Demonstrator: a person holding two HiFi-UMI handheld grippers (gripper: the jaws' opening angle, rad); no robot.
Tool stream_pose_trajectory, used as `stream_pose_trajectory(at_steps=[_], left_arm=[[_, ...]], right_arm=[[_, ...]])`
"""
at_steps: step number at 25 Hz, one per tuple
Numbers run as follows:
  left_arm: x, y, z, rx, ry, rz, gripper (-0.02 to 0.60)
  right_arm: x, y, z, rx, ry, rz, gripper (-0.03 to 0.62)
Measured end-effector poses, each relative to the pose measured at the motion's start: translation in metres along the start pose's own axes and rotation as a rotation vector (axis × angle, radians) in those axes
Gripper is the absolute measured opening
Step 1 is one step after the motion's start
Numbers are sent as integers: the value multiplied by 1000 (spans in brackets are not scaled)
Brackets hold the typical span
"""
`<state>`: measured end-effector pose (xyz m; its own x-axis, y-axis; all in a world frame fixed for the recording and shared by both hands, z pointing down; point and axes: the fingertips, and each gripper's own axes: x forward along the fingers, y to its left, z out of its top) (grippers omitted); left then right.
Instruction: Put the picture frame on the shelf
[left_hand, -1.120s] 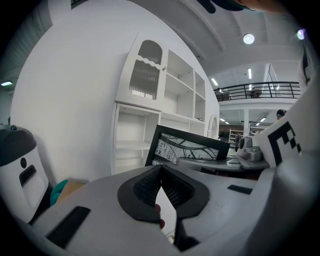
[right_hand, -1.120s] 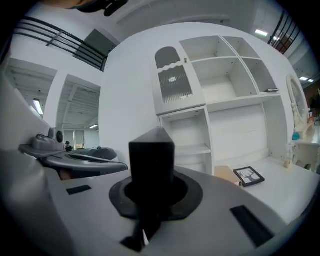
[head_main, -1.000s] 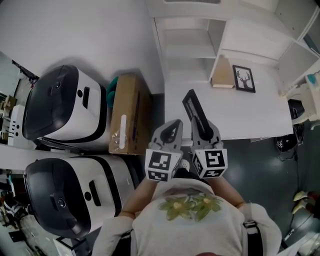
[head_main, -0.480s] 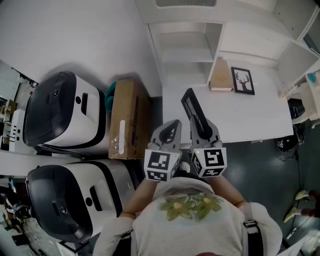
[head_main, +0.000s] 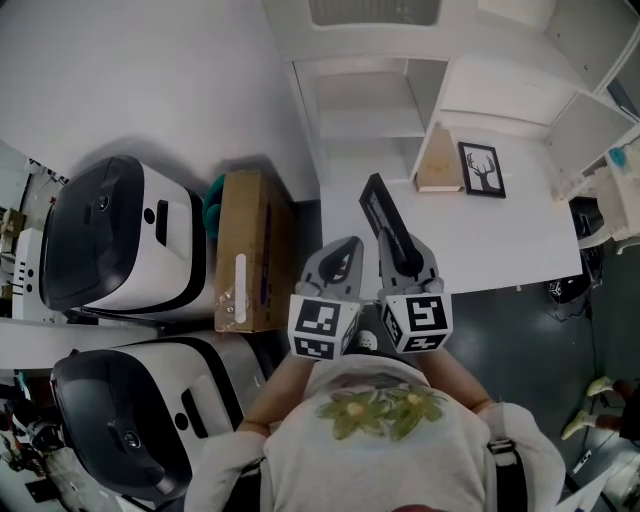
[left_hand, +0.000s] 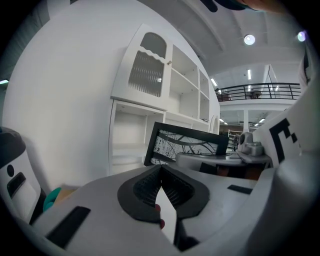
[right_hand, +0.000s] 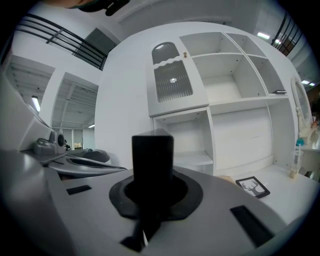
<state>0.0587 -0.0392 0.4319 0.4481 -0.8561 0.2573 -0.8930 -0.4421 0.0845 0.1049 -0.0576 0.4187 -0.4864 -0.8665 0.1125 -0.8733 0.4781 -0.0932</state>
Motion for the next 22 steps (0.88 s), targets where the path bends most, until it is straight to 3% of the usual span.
stream_pose_trajectory(at_steps=[22], left_arm=[[37, 73, 18, -18, -5, -39, 29]], right_arm=[[85, 1, 13, -32, 16, -60, 37]])
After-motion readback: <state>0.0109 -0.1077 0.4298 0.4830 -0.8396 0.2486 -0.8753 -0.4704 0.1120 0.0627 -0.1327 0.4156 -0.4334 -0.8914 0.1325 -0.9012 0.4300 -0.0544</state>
